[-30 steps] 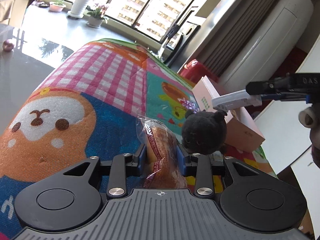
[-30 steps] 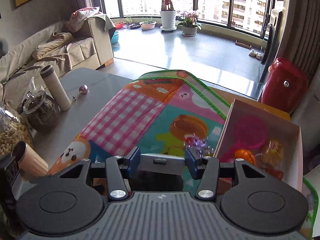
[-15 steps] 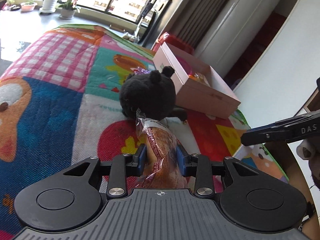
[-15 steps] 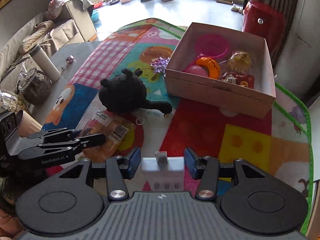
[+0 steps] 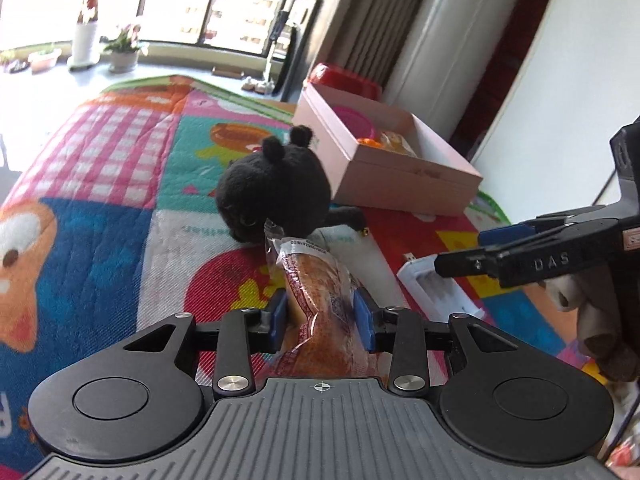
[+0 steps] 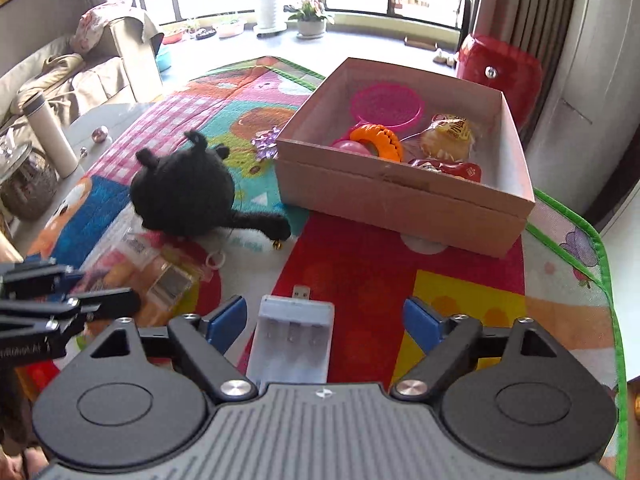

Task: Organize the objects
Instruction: 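Lower the bread loaf into the pink box while the right tool drops the charger in, then grasp the purple crystal snowflake with the left tool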

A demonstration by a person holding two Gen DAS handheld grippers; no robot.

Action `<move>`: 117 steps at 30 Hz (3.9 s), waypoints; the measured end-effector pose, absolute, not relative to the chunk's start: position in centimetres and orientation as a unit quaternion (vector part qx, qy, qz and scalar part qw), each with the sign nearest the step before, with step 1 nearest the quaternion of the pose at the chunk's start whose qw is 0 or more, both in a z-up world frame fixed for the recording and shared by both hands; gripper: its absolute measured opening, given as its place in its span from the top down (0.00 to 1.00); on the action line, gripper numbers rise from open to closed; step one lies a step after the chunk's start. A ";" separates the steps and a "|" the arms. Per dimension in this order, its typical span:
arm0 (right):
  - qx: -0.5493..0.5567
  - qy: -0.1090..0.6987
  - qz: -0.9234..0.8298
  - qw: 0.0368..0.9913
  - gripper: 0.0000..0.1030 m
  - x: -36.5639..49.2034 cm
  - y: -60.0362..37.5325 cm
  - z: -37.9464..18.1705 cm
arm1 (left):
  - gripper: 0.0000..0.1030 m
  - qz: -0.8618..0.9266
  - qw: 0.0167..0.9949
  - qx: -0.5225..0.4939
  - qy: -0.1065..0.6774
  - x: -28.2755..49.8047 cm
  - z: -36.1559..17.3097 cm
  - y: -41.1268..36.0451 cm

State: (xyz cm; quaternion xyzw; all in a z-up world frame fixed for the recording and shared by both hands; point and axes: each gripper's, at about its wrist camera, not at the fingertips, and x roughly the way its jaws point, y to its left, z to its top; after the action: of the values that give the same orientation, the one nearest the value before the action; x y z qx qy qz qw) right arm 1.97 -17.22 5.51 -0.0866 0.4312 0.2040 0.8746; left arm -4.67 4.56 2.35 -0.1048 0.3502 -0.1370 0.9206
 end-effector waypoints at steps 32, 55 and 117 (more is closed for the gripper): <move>-0.085 0.395 0.217 0.888 0.54 -2.0 -17.4 2.2 | 0.44 -0.121 0.926 -0.024 0.356 -4.9 0.8 0.6; -0.039 0.344 0.182 0.920 0.54 -5.5 -24.2 4.1 | 0.46 -0.138 0.964 -0.024 0.228 1.4 11.6 -3.7; -0.030 0.324 0.163 0.931 0.00 2.0 -21.2 1.1 | 0.40 -0.286 0.831 0.211 0.428 20.1 1.6 2.2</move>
State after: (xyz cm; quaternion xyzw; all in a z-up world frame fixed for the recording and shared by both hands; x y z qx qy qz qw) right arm 2.02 -21.25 1.10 -0.0301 0.3244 0.1630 0.9313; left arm 20.15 2.18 1.60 0.2107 0.4280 -0.2859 0.8311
